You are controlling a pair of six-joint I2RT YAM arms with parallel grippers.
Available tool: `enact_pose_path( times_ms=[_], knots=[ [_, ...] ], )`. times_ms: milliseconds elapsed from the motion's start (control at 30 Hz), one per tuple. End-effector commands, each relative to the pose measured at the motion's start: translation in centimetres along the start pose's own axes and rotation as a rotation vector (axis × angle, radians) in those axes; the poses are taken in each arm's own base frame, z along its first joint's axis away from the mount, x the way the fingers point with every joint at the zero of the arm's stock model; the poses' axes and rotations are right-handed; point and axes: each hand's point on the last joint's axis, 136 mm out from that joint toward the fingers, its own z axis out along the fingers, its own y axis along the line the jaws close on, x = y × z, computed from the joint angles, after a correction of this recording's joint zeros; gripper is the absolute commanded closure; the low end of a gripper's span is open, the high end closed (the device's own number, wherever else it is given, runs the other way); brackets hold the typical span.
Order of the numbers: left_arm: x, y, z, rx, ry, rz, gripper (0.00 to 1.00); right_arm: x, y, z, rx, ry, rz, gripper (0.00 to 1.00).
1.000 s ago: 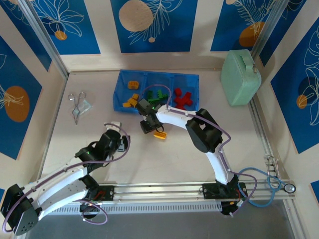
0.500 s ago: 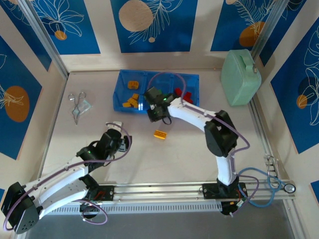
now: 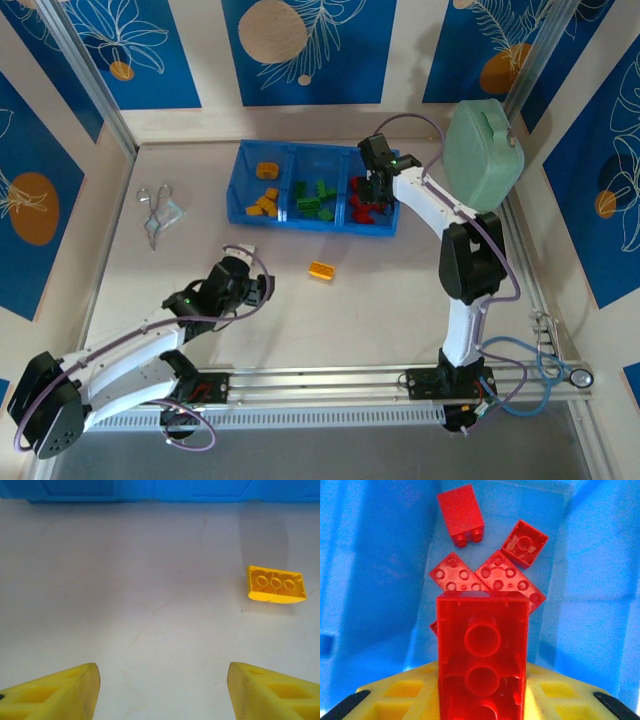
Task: Sort the legos into containers by color
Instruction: Place the lego in the container, then pick up the lego from the center of the table.
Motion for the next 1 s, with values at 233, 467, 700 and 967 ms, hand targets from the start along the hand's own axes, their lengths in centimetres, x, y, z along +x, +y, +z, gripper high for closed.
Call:
enact_pose_path(
  times_ms=[233,467,700,967],
  knots=[
    [-1.8,-4.1,1.3,0.092,0.029,0.065,0.31,-1.0,-0.2,-0.7,0.004,-0.017,0.009,0.23],
    [-2.8,-7.2,3.5,0.161,0.076,0.109,0.28,-1.0,-0.2,-6.2,-0.017,-0.134,0.017,0.22],
    [-2.5,-10.8,7.1,0.203,0.186,0.169,0.27,1.1,-0.5,-9.5,-0.044,-0.184,0.029,0.19],
    [-0.7,-14.1,10.5,0.195,0.339,0.244,0.2,3.7,-1.3,-9.9,-0.053,-0.176,0.059,0.16]
  ],
)
